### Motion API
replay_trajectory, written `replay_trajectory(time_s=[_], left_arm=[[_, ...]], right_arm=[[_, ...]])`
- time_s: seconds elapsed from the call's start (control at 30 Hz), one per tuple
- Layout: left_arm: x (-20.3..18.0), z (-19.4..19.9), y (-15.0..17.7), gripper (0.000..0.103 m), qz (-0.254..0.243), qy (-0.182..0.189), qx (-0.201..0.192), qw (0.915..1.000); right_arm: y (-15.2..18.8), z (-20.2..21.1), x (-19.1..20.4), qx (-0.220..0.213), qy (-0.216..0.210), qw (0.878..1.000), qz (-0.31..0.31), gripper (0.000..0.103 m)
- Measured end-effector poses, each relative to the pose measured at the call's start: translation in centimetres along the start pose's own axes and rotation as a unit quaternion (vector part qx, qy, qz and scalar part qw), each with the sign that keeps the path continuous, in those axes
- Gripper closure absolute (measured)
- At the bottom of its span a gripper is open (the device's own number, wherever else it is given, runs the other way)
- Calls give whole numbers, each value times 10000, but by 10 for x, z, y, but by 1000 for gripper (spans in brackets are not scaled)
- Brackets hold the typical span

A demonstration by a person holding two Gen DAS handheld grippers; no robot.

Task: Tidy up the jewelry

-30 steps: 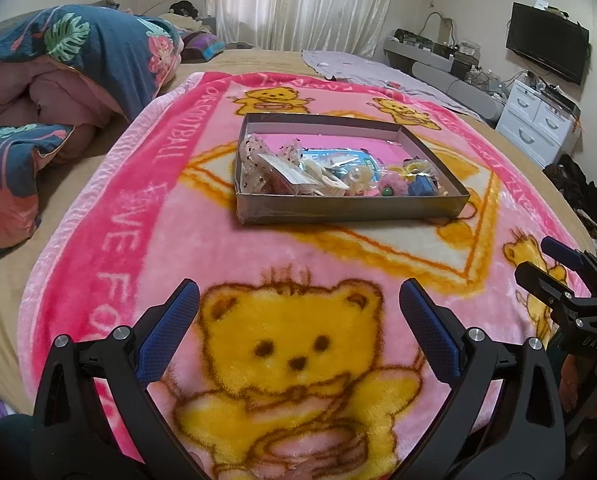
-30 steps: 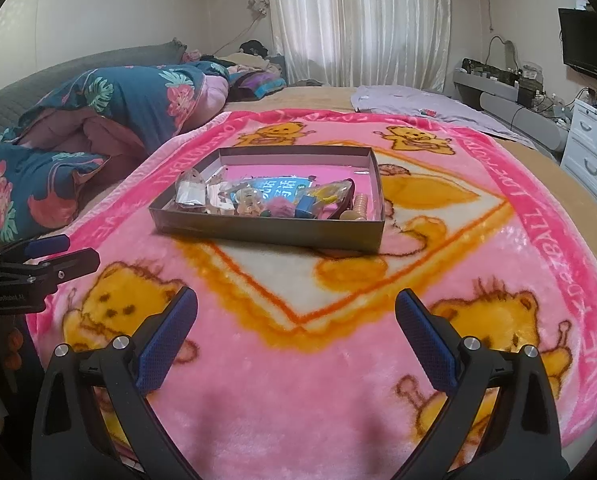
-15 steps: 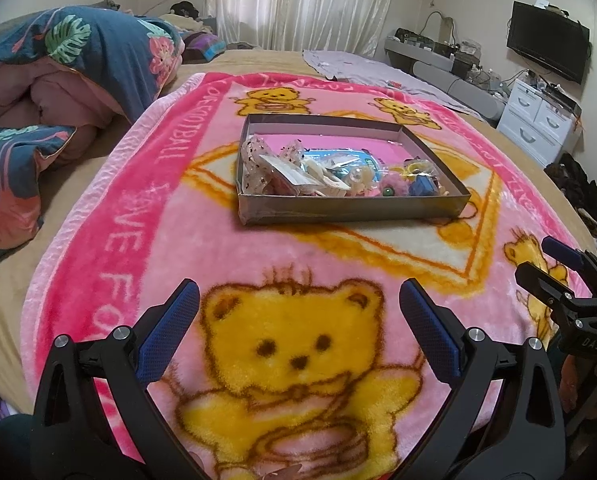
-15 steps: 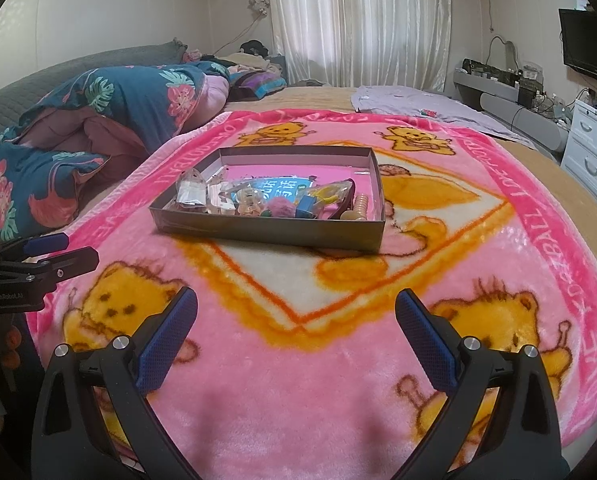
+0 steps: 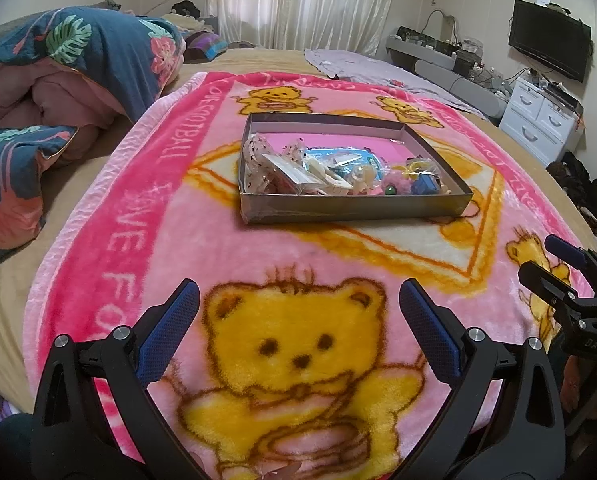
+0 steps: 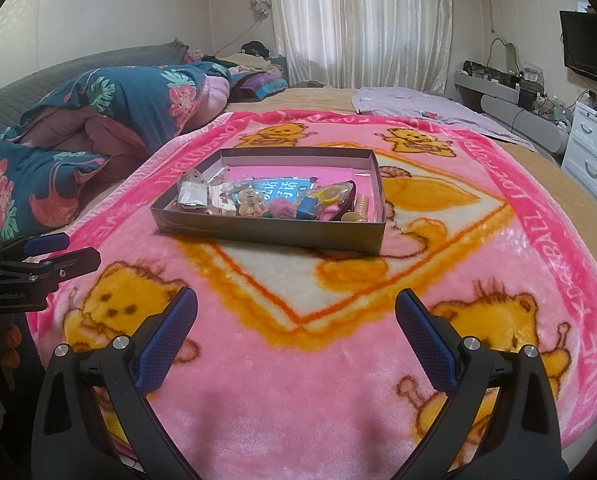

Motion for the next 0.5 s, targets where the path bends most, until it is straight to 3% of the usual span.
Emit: replay_trajectory(time_s=[0.5], left_arm=[[7,1,0,9,16,-21,-4,10000]], right_arm=[[0,0,1,-3,-12,10000,-2,4]])
Point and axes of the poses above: each gripper's, at about its wrist camera, not at the fingertips, and z roughly against the way its jaws point, x to its left, y to its underside, the point moved 10 cm from there along -z, roughly the way its jaws point, and after that the axes turned 4 degrees about z, right-handed, at the moved point
